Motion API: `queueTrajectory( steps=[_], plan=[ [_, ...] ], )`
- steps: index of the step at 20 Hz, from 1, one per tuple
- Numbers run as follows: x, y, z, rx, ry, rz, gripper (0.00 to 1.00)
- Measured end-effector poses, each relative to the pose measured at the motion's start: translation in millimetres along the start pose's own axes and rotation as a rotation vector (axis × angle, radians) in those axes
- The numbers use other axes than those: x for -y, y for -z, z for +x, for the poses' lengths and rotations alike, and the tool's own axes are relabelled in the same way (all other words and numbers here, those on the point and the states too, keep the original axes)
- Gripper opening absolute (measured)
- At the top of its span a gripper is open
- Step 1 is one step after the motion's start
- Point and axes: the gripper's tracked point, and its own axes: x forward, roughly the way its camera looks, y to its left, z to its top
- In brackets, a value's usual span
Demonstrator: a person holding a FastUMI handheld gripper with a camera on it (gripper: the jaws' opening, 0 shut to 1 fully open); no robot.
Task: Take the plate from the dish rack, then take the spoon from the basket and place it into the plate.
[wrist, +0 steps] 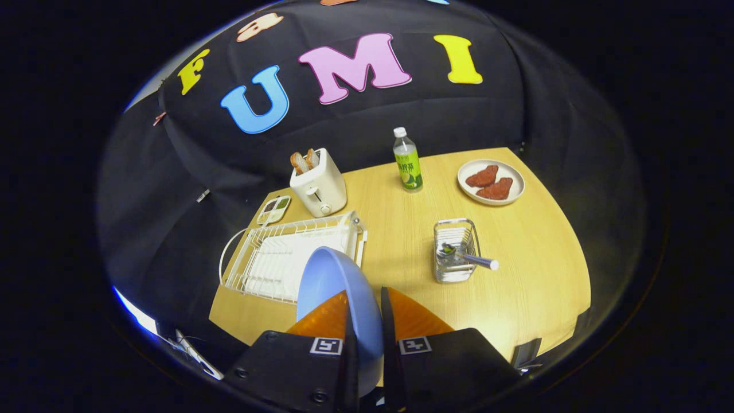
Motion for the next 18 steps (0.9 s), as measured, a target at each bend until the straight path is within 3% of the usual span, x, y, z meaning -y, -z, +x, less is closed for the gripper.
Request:
queueTrajectory(
  steps=[7, 15, 17, 18],
  plan=[
    [66.2, 68.2, 42.7, -0.138, -0.092, 0.014, 0.21],
    [95.4, 74.9, 83.1, -0.154, -0.146, -0.019, 0.25],
    [101.8, 67.8, 84.8, -0.119, -0.141, -0.045, 0.38],
    [104.9, 62.6, 83.1, -0.098, -0.14, -0.064, 0.53]
  ],
)
